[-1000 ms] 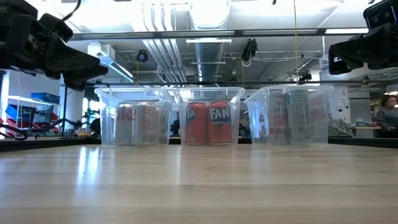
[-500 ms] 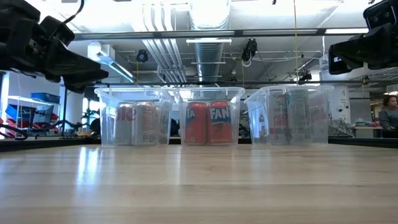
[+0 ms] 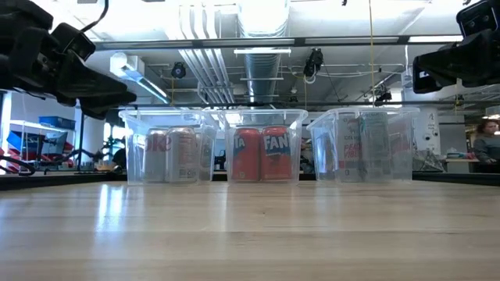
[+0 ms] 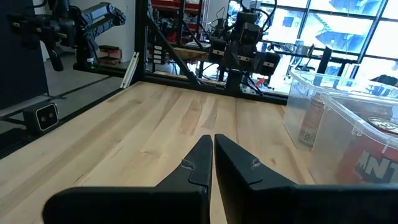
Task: Sort soda cans
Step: Return to Home Position
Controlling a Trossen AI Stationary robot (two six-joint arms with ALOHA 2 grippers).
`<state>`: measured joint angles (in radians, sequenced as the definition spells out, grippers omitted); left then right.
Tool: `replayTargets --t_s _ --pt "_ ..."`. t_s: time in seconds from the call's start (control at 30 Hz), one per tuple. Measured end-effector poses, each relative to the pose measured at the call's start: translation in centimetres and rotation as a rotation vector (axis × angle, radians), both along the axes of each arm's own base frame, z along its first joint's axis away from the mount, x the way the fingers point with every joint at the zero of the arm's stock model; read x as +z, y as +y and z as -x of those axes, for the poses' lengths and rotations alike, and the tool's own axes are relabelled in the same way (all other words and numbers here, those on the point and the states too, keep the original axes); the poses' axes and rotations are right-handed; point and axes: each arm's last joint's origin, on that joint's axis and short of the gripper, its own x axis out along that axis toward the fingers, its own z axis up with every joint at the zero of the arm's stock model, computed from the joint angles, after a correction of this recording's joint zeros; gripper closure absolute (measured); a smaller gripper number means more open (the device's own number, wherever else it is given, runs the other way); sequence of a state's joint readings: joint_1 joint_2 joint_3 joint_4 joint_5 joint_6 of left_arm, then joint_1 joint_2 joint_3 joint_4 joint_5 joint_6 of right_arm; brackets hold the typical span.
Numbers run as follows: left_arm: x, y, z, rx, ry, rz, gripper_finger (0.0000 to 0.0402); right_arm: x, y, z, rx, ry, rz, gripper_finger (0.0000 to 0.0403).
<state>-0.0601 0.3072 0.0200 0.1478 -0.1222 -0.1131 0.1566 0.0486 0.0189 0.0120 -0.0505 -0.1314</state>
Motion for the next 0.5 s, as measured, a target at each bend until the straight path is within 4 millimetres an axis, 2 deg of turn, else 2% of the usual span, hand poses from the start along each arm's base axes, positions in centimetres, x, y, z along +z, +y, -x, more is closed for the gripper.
replayTargets --t_s 0.5 --pt "-0.18 0.0 -0.1 0.0 0.019 -0.001 0.0238 0.0 0.0 0.0 0.0 0.0 0.0 0.039"
